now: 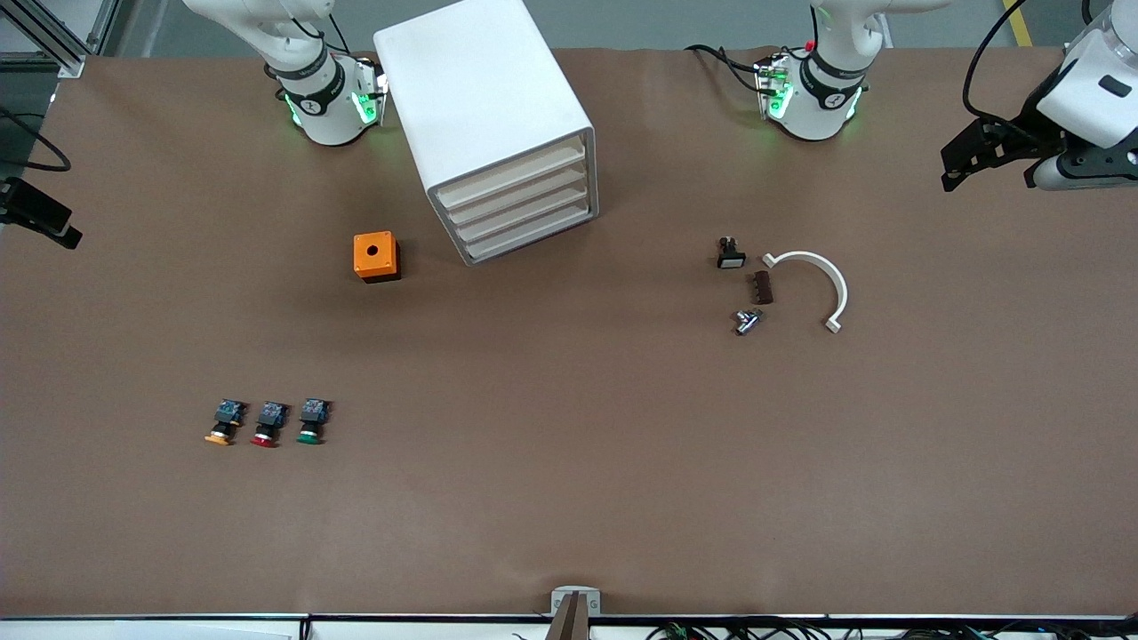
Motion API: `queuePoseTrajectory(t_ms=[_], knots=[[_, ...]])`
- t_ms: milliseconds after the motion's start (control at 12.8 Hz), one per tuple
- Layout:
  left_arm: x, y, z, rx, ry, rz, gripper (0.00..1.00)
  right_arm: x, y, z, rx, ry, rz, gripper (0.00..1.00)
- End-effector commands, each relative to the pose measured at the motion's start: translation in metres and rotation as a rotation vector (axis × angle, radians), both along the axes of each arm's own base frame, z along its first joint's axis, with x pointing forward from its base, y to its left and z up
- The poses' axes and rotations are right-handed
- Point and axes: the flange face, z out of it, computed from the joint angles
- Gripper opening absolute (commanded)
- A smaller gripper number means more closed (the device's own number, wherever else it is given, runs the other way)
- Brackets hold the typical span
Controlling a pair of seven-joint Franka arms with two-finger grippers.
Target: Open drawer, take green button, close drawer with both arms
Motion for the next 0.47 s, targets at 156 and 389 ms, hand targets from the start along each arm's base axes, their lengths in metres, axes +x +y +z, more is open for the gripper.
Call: queuePoseTrajectory(t_ms=[156, 389], knots=[[0.0013, 0.0028, 0.0099, 0.002, -0.017, -0.011, 1.0, -0.0073, -0.0016, 0.0021, 0.011, 0.001, 0.001, 1.0], [0.0051, 0.0043, 0.0168, 0.001, -0.032, -0.008, 1.0, -0.0077, -0.0007, 0.003, 0.011, -0.001, 0.002, 1.0]])
